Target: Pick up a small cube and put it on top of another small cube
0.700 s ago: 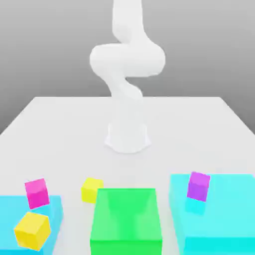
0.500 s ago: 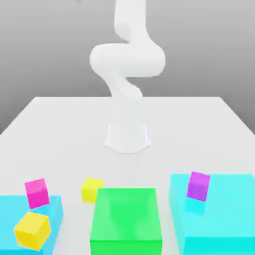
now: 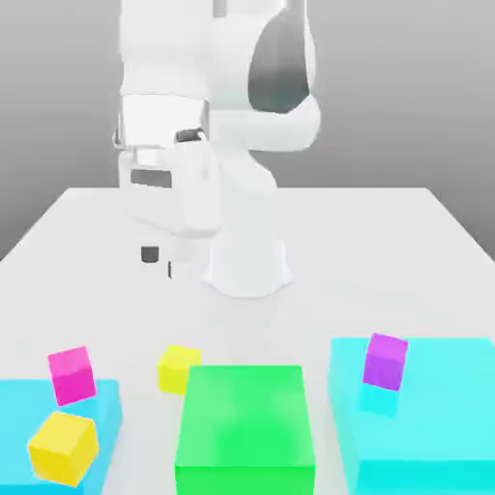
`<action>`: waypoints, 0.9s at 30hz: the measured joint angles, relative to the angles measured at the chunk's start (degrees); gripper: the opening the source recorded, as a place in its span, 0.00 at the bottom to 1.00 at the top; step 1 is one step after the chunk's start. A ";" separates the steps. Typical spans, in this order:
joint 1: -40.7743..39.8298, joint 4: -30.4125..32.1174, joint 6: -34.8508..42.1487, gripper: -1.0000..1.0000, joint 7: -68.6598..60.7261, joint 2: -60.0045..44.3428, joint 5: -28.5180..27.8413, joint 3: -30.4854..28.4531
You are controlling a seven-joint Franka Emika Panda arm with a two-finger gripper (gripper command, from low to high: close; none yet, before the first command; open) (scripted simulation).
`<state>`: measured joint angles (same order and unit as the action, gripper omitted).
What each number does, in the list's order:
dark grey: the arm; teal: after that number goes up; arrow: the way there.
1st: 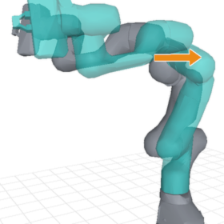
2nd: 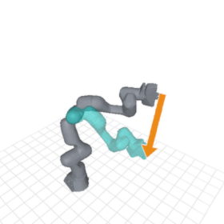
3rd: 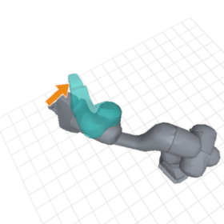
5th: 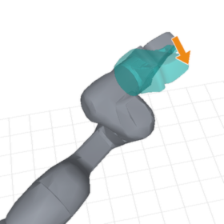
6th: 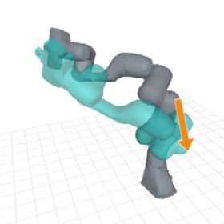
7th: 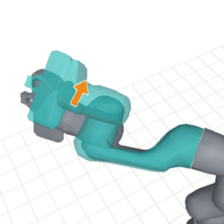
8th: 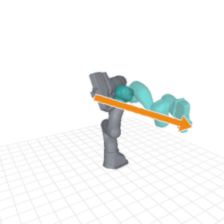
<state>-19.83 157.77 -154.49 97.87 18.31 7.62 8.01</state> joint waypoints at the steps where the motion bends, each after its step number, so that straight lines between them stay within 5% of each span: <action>1: -0.80 1.10 -0.98 0.50 2.42 -1.16 0.04 0.42; 14: -10.14 11.78 -15.48 0.50 32.55 -18.57 -6.65 3.07; 19: -2.71 10.11 -23.92 0.50 36.78 -28.80 -12.15 -5.68; 20: -1.19 9.81 -25.57 0.00 36.89 -30.77 -12.13 -7.11; 27: -0.72 9.73 -26.12 0.00 36.92 -31.24 -12.18 -7.58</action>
<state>-20.55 167.50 -180.61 134.79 -12.93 -4.55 0.43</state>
